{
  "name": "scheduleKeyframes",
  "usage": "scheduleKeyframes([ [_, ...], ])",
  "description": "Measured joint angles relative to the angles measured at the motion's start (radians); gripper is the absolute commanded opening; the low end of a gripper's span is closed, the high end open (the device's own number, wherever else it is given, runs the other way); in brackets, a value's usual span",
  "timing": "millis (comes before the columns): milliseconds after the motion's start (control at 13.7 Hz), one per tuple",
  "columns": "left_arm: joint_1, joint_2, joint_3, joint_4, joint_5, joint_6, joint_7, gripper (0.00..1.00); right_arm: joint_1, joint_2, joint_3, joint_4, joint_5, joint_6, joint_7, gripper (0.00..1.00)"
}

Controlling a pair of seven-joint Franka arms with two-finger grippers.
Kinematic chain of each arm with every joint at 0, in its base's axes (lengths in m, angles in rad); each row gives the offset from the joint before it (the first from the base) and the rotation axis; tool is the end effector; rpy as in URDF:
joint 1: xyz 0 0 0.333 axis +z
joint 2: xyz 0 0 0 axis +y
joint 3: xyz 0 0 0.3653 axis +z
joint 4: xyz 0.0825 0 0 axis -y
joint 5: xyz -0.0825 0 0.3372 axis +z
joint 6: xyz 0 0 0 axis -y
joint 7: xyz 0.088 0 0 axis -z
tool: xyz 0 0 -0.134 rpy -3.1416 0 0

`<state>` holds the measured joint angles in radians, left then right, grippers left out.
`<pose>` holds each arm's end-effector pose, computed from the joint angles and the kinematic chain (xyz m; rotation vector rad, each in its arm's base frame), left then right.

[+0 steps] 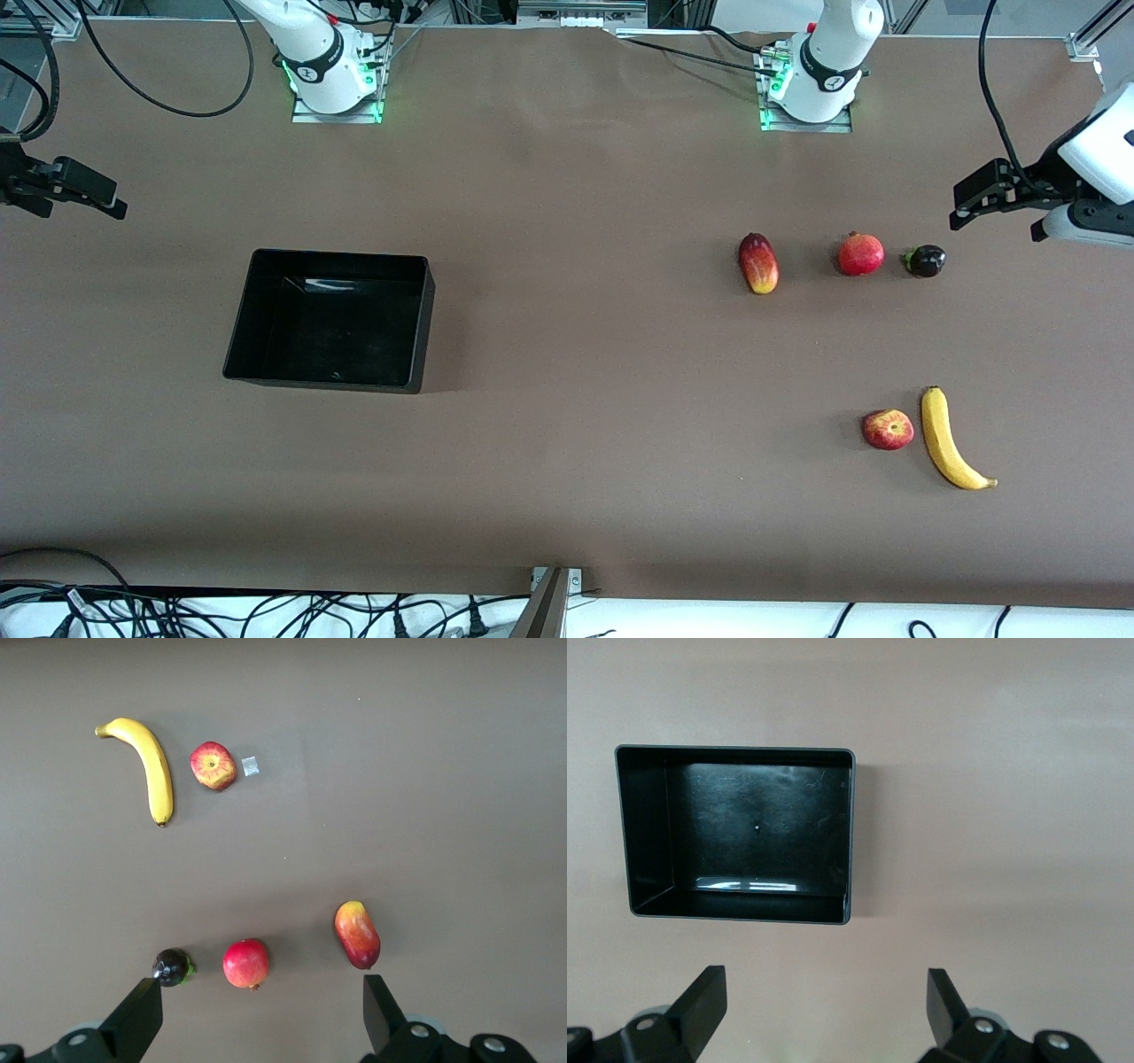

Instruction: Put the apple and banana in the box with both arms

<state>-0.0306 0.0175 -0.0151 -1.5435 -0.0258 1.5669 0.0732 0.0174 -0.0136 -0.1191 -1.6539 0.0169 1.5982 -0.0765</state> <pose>0.5134 -0.0269 0.6492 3.1101 -0.1854 0.0098 0.4995 -0.0492 0.6207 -3.1185 0.0405 0.0630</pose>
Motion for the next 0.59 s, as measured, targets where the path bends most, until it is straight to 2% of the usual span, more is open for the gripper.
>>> scheduleKeyframes([
  [585,-0.004,-0.031,0.005,-0.019,0.0,-0.015,-0.07,1.0,0.0,0.0,0.0,0.0,0.0,0.003,0.0,1.0],
])
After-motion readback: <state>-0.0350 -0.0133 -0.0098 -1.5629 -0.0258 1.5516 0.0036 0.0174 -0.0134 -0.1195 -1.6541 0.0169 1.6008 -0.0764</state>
